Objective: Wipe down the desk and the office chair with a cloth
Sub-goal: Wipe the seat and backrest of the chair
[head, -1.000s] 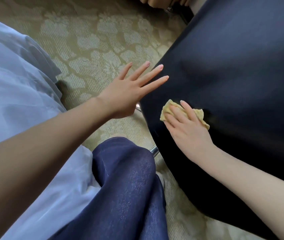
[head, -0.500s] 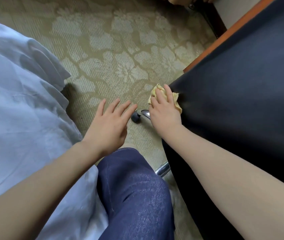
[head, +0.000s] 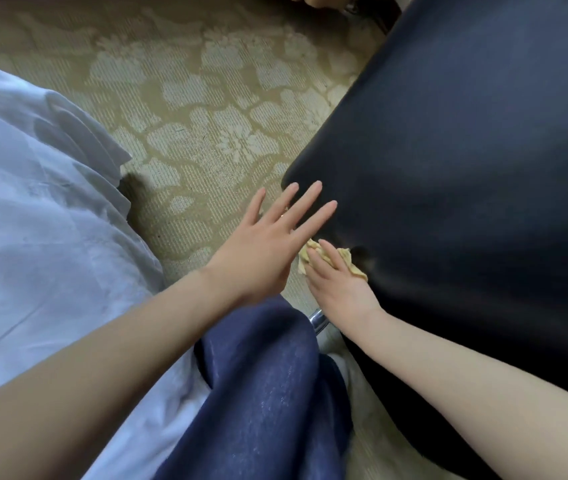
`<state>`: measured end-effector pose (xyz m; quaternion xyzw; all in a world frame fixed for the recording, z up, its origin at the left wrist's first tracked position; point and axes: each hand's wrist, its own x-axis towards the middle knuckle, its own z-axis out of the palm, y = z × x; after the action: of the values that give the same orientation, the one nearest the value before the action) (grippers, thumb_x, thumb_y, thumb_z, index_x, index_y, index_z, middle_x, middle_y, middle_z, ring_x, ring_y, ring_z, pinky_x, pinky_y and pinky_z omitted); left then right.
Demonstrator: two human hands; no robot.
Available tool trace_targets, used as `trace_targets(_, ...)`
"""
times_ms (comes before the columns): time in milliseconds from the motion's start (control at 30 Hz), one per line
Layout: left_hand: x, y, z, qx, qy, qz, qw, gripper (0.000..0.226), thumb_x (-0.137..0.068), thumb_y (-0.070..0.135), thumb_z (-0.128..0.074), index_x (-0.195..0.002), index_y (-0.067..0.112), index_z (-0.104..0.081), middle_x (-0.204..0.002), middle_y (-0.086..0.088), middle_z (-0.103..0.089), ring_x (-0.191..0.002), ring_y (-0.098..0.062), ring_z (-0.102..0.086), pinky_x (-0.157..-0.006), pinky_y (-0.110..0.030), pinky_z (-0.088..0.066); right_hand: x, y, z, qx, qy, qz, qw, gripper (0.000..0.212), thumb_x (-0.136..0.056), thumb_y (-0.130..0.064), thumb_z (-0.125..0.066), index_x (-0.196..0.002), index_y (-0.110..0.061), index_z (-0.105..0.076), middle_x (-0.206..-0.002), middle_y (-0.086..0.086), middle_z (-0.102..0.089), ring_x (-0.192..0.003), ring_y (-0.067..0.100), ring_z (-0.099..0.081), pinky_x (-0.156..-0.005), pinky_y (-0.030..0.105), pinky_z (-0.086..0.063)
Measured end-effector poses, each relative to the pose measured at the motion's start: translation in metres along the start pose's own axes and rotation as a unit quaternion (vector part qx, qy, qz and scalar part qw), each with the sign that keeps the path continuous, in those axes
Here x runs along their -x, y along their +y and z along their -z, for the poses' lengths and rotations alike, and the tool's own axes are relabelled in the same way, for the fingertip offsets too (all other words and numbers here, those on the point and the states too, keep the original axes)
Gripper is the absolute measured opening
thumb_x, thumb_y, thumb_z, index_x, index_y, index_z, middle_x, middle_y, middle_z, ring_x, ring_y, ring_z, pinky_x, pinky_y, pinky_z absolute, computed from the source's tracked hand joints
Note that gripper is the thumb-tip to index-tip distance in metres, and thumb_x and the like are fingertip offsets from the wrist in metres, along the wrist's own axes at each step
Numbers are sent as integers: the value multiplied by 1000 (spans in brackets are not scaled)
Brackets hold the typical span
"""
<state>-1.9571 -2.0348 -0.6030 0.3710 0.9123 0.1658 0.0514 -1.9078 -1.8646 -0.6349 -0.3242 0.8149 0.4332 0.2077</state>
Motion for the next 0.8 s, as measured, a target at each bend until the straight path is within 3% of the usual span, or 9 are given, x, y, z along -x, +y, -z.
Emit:
trace_targets(133,2,34,17,25,9,-68,997,99,-81,-3,-44,-142,31,27,-156,4,24,-146,-20,16,-116,-42,7,53,-28,-13,16,-28,21,999,51,-101,-19,-26,-147,2,-16,-155,23,-6,-142,41,7,-100,58,18)
trace_targets(300,-1,66,31,-6,38,-92,995,97,-79,-2,-46,-149,23,17,-159,1,16,-147,-18,8,-116,-47,3,106,-70,-44,-30,-93,48,994,48,-101,-11,-23,-147,1,-17,-157,15,-6,-142,34,14,-102,55,21)
trace_targets(433,-1,81,30,-41,33,-70,996,98,-80,2,-51,-150,21,16,-159,-1,16,-147,-18,6,-115,-49,2,145,-93,-63,-72,-42,-44,996,45,-101,-12,-11,-144,-16,-26,-156,5,-21,-139,31,21,-96,50,31)
trace_targets(533,1,83,29,-59,14,-54,997,100,-80,4,-52,-149,22,19,-159,-1,18,-147,-20,5,-115,-52,1,181,-108,-79,-55,-107,58,991,48,-100,-12,-27,-146,1,-19,-157,16,-8,-142,36,15,-92,56,28)
trace_targets(700,2,88,25,-73,6,-50,996,103,-82,7,-55,-148,25,21,-159,0,16,-147,-24,1,-114,-55,-2,240,-125,-105,-59,-169,72,981,50,-100,-13,-31,-147,0,-17,-157,15,0,-140,36,21,-84,55,33)
trace_targets(800,2,91,25,-101,3,-48,994,107,-82,13,-60,-147,27,24,-159,1,16,-147,-26,-1,-113,-58,-1,265,-127,-118,-47,-177,89,979,47,-100,-14,-33,-145,-2,-28,-158,13,-3,-141,34,20,-83,54,34)
